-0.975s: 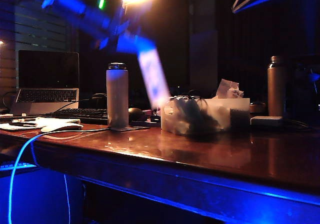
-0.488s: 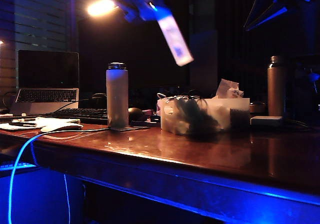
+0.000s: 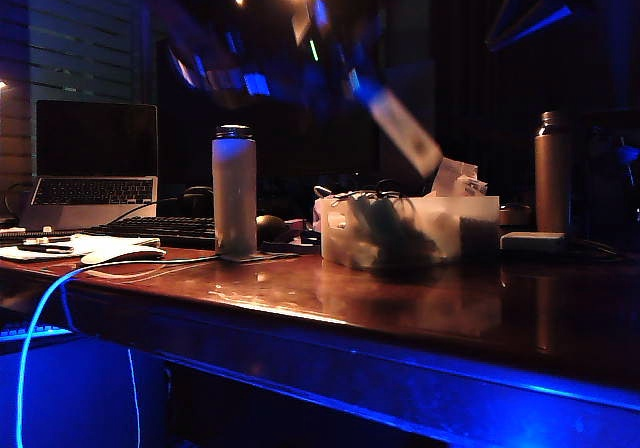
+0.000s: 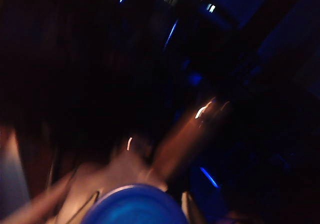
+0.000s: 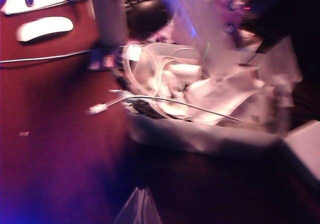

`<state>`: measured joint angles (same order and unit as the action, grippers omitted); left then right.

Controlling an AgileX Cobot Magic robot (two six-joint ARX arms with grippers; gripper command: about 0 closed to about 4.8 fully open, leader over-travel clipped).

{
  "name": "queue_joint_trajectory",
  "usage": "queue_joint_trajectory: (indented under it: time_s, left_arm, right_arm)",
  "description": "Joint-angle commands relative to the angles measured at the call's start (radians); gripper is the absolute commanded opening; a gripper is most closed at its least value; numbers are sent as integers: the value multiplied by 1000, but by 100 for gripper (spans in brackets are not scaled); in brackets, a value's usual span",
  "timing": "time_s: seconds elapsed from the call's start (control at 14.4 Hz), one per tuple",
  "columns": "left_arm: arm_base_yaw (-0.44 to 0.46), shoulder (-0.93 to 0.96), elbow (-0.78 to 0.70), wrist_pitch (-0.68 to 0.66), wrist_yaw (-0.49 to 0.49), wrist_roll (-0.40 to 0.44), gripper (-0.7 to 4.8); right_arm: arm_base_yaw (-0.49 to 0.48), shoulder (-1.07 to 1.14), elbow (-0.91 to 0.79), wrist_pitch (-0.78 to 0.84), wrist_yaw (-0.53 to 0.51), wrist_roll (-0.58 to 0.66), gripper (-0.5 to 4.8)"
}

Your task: Pick up the liquid glue and place it into the translucent box.

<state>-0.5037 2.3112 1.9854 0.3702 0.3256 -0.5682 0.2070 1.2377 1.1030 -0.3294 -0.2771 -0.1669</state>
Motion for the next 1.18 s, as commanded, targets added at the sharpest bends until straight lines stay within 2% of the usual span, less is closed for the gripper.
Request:
queue_joint_trajectory:
  time_s: [0.07,0.14,0.21,0.35,0.63,0.77,0.91,0.98,1.04,1.11,1.18]
  left_arm:
    - [-6,59,8,59,-37,-116,152]
    - [-6,74,8,59,-39,-128,153]
    - [-8,82,8,58,-55,-128,200]
    - [-8,82,8,71,-64,-120,473]
    - [-8,81,21,98,-52,-117,475]
    - [-8,80,62,66,-32,-35,470]
    - [-8,80,152,-65,-26,96,465]
    - [-8,79,180,-92,-23,128,465]
    - [-8,70,187,-94,-7,133,447]
    - [-8,53,187,-109,2,177,324]
    - [-8,28,187,-145,35,252,36]
  right_arm:
    - [1,-5,4,30,24,-3,-1]
    - [1,-5,4,36,24,-3,-1]
    - [1,-5,4,43,24,-3,-1]
    - [1,-5,4,46,24,-3,-1]
    - [1,-5,4,50,25,-3,-1]
    - [1,-5,4,50,25,-3,-1]
    - [1,-5,4,64,25,-2,-1]
    - [1,-5,4,69,25,-2,-1]
    - [1,-5,4,73,25,-1,-1]
    - [1,-5,4,73,25,-1,-1]
    - [1,-5,4,73,24,-1,-1]
